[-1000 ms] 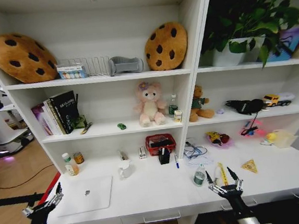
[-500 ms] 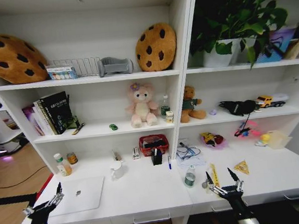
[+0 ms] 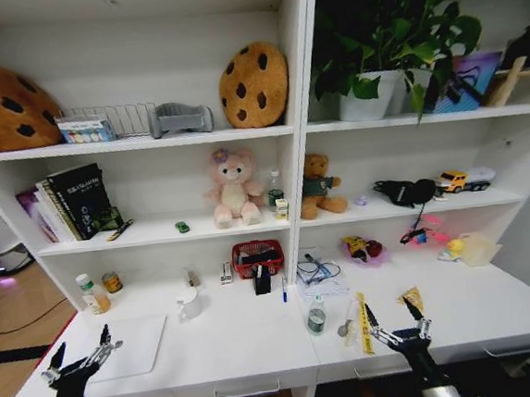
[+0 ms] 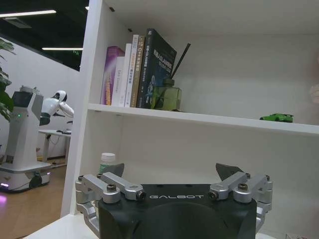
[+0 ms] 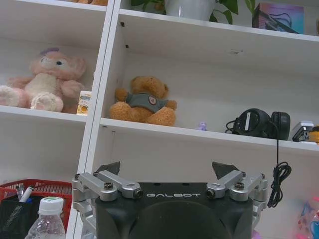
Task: Organize the objects on the table.
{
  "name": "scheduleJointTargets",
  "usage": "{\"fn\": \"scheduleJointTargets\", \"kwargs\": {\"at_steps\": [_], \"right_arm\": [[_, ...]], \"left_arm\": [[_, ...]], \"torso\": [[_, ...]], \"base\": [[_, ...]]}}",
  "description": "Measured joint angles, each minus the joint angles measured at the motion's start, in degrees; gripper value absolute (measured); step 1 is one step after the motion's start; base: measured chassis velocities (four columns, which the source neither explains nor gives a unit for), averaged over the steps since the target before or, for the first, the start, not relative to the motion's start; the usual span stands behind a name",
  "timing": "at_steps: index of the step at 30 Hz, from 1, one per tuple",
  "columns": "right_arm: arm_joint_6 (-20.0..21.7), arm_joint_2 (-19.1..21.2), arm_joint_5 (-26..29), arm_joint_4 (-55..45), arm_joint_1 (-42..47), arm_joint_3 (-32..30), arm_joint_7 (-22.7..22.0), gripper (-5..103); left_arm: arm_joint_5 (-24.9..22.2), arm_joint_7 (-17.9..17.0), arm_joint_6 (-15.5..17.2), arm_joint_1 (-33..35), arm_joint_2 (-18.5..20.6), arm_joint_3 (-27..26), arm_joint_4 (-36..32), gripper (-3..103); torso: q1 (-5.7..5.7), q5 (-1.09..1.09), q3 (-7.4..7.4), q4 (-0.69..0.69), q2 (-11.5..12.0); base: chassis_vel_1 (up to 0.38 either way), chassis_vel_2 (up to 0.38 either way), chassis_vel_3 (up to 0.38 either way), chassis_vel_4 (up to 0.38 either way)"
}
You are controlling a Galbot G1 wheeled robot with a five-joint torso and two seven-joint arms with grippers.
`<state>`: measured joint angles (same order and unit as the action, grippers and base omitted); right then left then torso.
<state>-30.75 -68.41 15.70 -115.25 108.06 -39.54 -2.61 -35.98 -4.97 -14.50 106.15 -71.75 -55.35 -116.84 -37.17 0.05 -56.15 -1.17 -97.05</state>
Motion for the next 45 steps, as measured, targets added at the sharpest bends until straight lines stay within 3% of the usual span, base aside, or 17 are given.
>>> {"fn": "scheduleJointTargets", "kwargs": {"at_steps": [9,23,27,45], "right_arm": [[-1.1,0.0,-0.4,0.8,-0.7,1.5,0.3,100],[7.1,7.1,-0.8,2.0,-8.7,10.5,2.6,100],[8.5,7.4,-0.1,2.9,-11.0,13.5,3.3,100],[9.9,8.5,2.4,7.2,-18.3,19.7,3.6,100]], "left_arm": [[0.0,0.0,-0.2,0.5,-0.2,-0.4,-0.2,100],[-0.4,0.2,-0.5,1.2,-0.7,-1.4,-0.1,100],[-0.7,0.2,-0.5,1.4,-0.8,-1.9,0.0,100],[0.0,0.2,-0.5,1.6,-1.4,-2.0,-0.2,100]], "torso": [[0.0,-0.01,0.0,0.0,0.0],[-0.01,0.0,0.0,0.01,0.0],[-0.01,0.0,0.0,0.0,0.0],[-0.01,0.0,0.0,0.0,0.0]], "base": [[-0.022,-0.027,0.015,0.016],[0.0,0.0,0.0,0.0],[0.0,0.0,0.0,0.0],[0.0,0.0,0.0,0.0]]}}
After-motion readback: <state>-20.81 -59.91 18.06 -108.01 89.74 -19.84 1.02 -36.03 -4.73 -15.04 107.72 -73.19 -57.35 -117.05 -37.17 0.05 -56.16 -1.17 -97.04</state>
